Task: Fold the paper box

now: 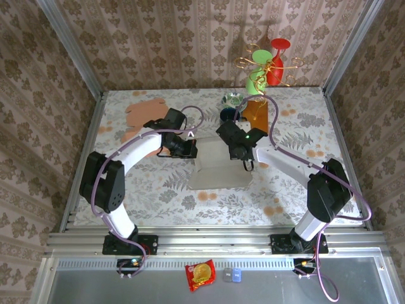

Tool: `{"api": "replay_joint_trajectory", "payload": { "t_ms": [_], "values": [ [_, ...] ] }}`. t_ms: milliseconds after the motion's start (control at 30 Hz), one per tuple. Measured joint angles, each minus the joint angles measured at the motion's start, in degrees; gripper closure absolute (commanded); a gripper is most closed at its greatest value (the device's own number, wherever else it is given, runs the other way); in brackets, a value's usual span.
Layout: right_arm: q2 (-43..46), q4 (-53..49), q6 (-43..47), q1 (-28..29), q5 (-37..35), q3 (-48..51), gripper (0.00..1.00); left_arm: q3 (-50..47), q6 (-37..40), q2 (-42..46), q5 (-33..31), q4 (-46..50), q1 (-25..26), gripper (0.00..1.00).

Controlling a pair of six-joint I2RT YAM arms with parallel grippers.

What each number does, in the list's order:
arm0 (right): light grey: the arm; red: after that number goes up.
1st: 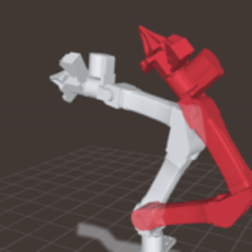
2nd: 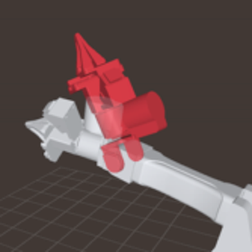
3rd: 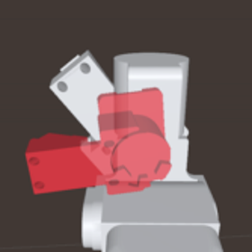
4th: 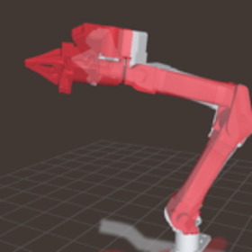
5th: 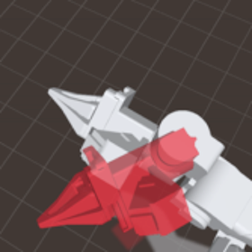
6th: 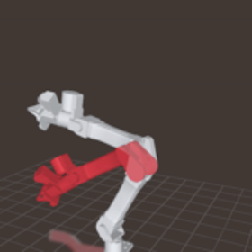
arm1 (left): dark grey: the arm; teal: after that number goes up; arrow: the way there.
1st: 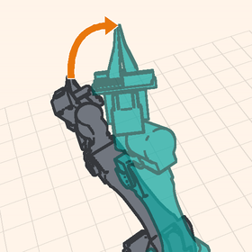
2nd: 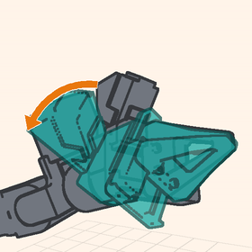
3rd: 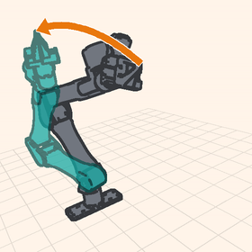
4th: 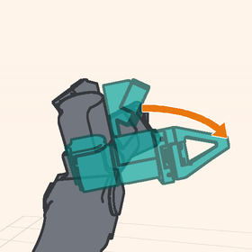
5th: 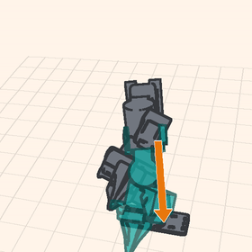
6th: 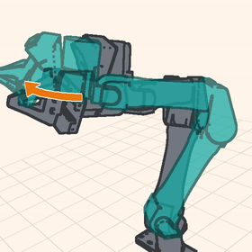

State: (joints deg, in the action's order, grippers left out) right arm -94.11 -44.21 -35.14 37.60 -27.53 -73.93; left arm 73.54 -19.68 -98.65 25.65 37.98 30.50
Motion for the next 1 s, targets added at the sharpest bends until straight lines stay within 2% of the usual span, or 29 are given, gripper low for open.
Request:
{"api": "replay_joint_trajectory", "payload": {
  "t_ms": [233,367,533,733,1000],
  "values": [
    [0.81,2.16,0.83,-2.54,3.54,2.10,0.77,0.00,0.24,0.00,0.00,0.09,0.44,1.00],
    [1.11,2.93,0.92,-3.30,4.48,2.10,0.76,0.00,0.24,0.00,0.00,0.00,0.72,1.00],
    [1.11,3.37,1.77,-3.98,4.90,2.12,0.90,0.00,0.24,0.00,-0.02,-0.02,0.96,1.00],
    [1.05,3.10,2.12,-4.09,4.31,2.10,1.00,0.00,0.26,0.00,-0.02,-0.26,0.98,1.00],
    [-3.61,-5.20,-1.66,-1.25,-3.72,-3.85,1.00,0.00,0.22,0.00,0.07,-0.74,1.40,1.00]
  ]
}}
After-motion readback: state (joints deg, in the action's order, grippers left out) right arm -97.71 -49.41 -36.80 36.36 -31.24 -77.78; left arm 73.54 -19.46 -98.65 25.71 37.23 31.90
